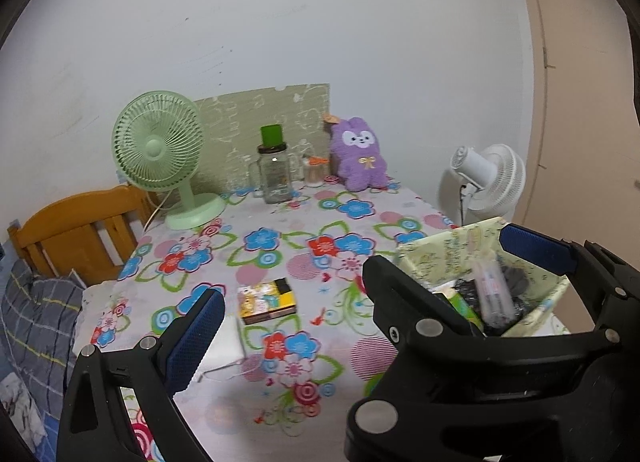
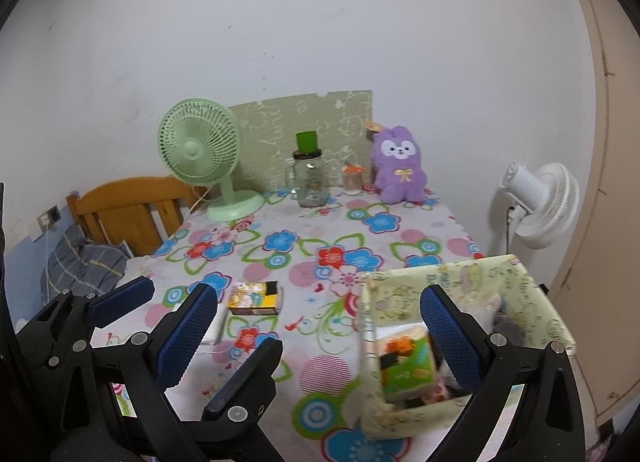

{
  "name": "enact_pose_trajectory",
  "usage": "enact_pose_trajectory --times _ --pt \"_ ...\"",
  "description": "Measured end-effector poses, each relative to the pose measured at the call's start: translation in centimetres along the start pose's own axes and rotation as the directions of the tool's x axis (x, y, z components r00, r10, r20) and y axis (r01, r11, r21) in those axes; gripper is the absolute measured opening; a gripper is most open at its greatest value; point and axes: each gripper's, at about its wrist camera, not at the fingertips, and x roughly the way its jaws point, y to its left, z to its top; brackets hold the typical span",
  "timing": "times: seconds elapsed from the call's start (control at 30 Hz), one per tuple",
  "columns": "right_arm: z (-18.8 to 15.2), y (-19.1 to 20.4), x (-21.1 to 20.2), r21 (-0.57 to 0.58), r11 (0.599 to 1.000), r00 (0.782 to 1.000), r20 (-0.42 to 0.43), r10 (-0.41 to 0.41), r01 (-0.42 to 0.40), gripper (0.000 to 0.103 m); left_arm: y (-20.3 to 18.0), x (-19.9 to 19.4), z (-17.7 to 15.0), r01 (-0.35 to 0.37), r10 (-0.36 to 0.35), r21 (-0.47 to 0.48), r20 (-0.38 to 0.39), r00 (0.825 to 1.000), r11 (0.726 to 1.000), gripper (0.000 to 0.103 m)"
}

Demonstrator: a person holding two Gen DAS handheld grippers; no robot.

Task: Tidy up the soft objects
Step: 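Withdraw both grippers from the box toward the white cloth and yellow pack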

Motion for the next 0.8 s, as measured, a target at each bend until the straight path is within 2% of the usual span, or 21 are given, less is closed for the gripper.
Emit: enact_pose_trajectory --times 0.8 --pt "-0.1 4.2 7.0 -0.024 0.998 0.995 -0.086 0.053 -0.056 0.102 5.7 4.6 -1.0 -0.062 0.057 -0.061 -0.08 0.995 0.996 0.101"
